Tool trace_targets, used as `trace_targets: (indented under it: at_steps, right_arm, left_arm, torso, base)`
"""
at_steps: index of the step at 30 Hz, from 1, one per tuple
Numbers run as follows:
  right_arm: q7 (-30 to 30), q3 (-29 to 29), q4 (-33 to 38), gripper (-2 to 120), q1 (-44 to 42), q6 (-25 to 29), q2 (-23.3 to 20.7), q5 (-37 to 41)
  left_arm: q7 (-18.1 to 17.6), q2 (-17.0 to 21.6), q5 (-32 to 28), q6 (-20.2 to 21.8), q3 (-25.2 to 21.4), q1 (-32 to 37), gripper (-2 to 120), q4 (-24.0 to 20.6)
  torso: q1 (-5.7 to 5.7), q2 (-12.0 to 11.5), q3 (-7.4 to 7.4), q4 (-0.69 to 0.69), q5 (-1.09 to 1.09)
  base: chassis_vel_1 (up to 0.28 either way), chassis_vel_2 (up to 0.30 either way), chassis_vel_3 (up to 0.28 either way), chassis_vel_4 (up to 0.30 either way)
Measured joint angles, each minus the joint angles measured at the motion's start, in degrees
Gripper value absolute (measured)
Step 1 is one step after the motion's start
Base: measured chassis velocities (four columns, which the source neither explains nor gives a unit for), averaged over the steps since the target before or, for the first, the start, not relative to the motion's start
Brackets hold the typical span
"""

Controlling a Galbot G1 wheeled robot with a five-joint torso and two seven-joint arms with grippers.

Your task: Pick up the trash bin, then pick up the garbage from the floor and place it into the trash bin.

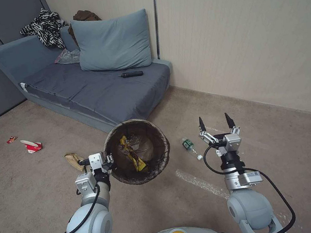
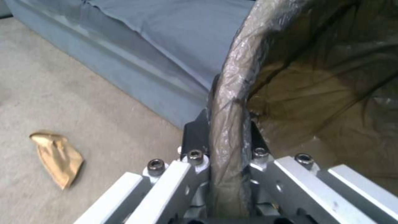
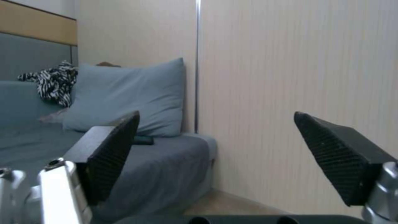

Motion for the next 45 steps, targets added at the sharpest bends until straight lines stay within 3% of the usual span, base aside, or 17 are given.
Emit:
trace_targets:
  at_steps: [3, 24, 30, 31, 32, 34, 35, 38, 45]
  right_arm:
    - [-0.5, -0.1, 0.0, 96, 0.1, 0.3, 0.1, -0.1]
    - [-0.1, -0.5, -1.2, 98, 1.2, -1.2, -1.9, -1.2]
    - [1.7, -1.7, -2.0, 100, 2.8, -8.5, -5.2, 1.9]
    - [1.8, -2.1, -2.8, 100, 4.2, -13.5, -6.9, 4.8]
    - [1.8, -2.1, -2.8, 100, 4.2, -13.5, -6.9, 4.8]
    - [1.1, -2.7, -5.4, 100, 7.7, -22.3, -9.6, 9.8]
    - [1.1, -2.7, -5.4, 100, 7.7, -22.3, -9.6, 9.8]
    - [0.2, -3.5, -9.6, 100, 11.6, -32.0, -11.7, 14.0]
    - [-2.0, -4.8, -16.6, 100, 16.4, -37.4, -12.9, 16.3]
  left_arm:
    - [0.0, 0.0, 0.0, 0.0, 0.0, 0.0, 4, 0.0]
    - [-0.4, 0.2, -0.3, 0.2, 0.1, 0.3, 4, -0.3]
    - [-0.4, 0.4, -0.3, 0.2, 0.2, 0.5, 4, -0.7]
    - [-0.4, 0.4, -0.3, 0.2, 0.2, 0.6, 4, -0.8]
    - [-0.4, 0.4, -0.3, 0.2, 0.2, 0.6, 4, -0.8]
    - [-0.4, 0.5, -0.4, 0.3, 0.4, 0.8, 4, -1.0]
    - [-0.4, 0.5, -0.4, 0.3, 0.4, 0.8, 4, -1.0]
    - [-0.4, 0.3, -0.4, 0.5, 0.3, 0.9, 4, -1.2]
    - [-0.5, 0.0, -0.4, 0.6, 0.3, 1.0, 4, -1.3]
  torso:
    - [0.00, 0.0, 0.01, 0.01, 0.00]
    - [0.00, 0.0, -0.01, 0.00, 0.00]
    - [0.00, 0.0, -0.01, 0.00, 0.00]
    - [0.00, 0.0, -0.01, 0.01, 0.00]
    - [0.00, 0.0, -0.01, 0.01, 0.00]
    - [0.00, 0.0, -0.01, 0.01, 0.01]
    - [0.00, 0.0, -0.01, 0.01, 0.01]
    - [0.00, 0.0, -0.01, 0.01, 0.01]
    - [0.00, 0.0, -0.01, 0.00, 0.01]
  base:
    - [-0.109, 0.104, 0.096, -0.111]
    - [-0.004, 0.003, 0.003, -0.004]
    - [0.000, 0.000, 0.000, 0.000]
    - [0.000, 0.000, 0.000, 0.000]
    - [0.000, 0.000, 0.000, 0.000]
    - [0.000, 0.000, 0.000, 0.000]
    - [0.000, 0.000, 0.000, 0.000]
    - [0.000, 0.000, 0.000, 0.000]
    - [0.000, 0.000, 0.000, 0.000]
